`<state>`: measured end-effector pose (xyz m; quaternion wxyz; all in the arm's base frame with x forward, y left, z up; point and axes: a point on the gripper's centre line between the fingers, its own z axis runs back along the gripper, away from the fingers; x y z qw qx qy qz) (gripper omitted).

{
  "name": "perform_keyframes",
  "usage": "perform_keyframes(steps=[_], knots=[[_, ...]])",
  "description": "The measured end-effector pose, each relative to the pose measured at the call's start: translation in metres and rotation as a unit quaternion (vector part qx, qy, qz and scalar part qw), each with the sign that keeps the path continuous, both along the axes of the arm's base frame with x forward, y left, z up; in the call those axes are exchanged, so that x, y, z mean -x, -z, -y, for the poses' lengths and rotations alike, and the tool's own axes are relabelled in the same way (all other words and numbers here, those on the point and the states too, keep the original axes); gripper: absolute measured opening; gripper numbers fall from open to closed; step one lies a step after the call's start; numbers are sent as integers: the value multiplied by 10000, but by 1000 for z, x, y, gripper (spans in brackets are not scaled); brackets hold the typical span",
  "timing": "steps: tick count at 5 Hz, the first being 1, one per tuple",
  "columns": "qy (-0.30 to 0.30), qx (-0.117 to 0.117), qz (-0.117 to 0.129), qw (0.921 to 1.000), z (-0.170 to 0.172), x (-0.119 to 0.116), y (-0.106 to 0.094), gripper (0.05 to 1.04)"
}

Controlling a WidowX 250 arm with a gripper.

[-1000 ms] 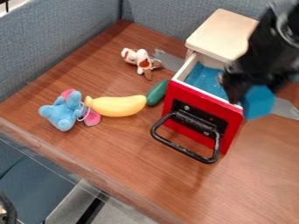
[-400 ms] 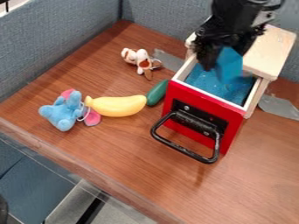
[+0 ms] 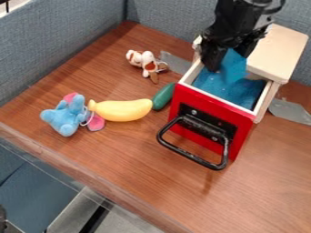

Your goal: Moved the object and put it inside the drawer

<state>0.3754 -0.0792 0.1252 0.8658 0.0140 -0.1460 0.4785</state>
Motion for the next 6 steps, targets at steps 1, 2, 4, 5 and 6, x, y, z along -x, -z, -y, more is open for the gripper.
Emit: perform_keyframes(steps=[1, 2, 4, 5, 6], knots=[[25, 36, -29, 10000, 5, -5, 4, 621], [180, -19, -81, 9998, 20, -3, 7, 692], [323, -148, -134, 9993, 27, 0, -1, 1007], [445, -249, -224, 9984, 30, 4, -1, 1002], [976, -238, -352, 9943, 37, 3, -17, 1001]])
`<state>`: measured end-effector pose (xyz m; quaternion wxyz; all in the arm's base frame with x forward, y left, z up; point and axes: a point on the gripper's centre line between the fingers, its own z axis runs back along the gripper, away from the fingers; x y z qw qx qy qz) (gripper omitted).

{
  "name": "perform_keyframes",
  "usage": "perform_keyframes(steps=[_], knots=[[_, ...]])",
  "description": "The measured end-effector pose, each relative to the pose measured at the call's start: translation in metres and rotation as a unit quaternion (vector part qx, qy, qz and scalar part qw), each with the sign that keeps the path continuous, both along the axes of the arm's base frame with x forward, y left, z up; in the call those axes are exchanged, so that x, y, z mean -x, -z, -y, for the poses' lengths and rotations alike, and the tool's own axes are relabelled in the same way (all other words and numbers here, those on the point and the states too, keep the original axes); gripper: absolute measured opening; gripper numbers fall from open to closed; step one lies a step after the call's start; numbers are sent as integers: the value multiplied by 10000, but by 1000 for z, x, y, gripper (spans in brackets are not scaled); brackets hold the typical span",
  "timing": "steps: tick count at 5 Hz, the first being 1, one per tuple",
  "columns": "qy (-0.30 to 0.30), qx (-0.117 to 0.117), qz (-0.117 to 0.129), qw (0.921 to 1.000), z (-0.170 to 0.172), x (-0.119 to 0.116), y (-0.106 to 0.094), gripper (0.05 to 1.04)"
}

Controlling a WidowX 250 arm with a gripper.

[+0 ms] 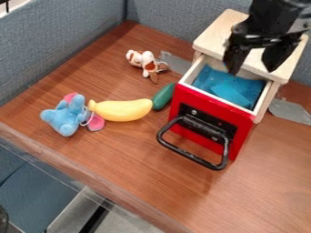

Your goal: Moved the object and put it inside the drawer

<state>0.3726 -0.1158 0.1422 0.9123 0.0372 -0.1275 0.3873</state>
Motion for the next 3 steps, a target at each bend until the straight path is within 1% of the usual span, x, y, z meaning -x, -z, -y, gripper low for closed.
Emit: perform_keyframes(steps=[1, 2, 3], knots=[[883, 285, -455, 9946, 12, 8, -11, 1001], [1591, 690, -1100, 9787, 10, 22, -13, 1001], [2046, 733, -1235, 9683, 10, 43, -21, 1001]])
